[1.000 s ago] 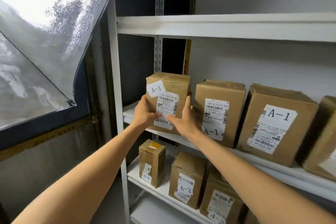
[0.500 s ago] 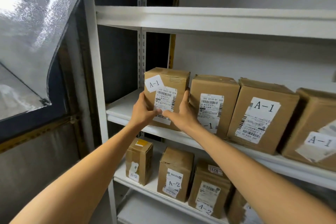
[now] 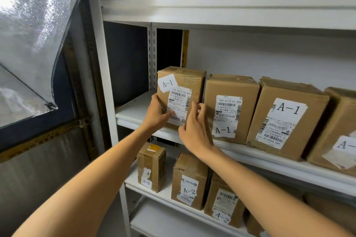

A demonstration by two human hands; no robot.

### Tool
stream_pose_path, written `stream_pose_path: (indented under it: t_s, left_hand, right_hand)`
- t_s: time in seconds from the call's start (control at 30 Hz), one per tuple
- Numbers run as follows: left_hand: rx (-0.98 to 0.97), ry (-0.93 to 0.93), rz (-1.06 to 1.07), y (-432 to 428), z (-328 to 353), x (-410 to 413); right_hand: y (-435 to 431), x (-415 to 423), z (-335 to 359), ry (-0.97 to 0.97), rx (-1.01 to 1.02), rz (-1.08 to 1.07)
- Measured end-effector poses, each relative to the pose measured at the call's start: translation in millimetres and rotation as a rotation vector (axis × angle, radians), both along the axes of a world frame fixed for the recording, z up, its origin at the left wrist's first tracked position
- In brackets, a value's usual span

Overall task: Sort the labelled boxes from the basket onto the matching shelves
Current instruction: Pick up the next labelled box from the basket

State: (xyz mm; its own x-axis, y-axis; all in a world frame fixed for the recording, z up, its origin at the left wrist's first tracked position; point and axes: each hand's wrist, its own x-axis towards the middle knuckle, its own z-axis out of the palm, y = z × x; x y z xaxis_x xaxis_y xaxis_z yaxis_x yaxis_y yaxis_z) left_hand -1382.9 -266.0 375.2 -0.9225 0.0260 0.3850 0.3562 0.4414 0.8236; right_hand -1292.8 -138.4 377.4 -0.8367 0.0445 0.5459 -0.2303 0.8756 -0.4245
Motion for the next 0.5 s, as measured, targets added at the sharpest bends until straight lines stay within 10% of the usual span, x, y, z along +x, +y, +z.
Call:
stream_pose_path:
  t_s: [0.5]
  left_hand:
    - [-0.468,0.158,0.249,-22.5,17.4,47.6]
  right_hand:
    - [-6.6,7.0,4.3,-0.057,0.203,0.096]
